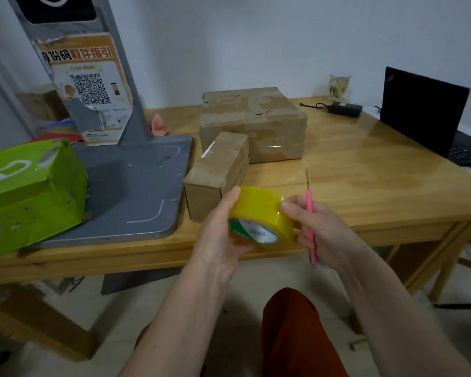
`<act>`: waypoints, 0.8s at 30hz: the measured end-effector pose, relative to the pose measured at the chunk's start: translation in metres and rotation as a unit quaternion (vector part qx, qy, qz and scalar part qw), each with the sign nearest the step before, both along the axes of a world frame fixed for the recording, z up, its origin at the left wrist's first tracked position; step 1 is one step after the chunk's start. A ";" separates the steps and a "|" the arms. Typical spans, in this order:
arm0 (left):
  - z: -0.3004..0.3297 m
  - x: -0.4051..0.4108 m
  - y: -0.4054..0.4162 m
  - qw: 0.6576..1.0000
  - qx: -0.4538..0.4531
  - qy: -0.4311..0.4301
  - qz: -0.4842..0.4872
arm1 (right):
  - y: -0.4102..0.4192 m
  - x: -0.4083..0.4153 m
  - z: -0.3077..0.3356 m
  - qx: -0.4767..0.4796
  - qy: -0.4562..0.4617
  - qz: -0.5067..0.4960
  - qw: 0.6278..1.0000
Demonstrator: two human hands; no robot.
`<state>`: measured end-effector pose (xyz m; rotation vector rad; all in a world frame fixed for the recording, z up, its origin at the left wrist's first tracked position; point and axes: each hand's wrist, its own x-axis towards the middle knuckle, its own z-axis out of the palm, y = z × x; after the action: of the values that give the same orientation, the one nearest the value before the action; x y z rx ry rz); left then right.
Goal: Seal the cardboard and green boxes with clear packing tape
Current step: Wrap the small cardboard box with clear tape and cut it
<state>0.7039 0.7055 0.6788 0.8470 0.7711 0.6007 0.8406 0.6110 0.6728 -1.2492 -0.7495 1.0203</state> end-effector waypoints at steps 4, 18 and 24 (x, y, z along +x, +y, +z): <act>-0.006 0.002 -0.006 0.992 0.104 0.059 0.045 | -0.004 -0.007 0.015 -0.024 -0.082 0.027 0.996; -0.012 0.010 -0.018 0.957 0.264 0.059 0.102 | -0.010 0.003 -0.005 -0.014 -0.059 0.149 0.987; -0.008 0.010 -0.017 0.961 0.260 0.092 0.019 | -0.019 0.014 -0.014 0.028 -0.045 0.150 0.987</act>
<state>0.7138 0.6889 0.6709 1.3892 0.8101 0.7824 0.8546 0.5918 0.6591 -1.1620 -1.0524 1.1826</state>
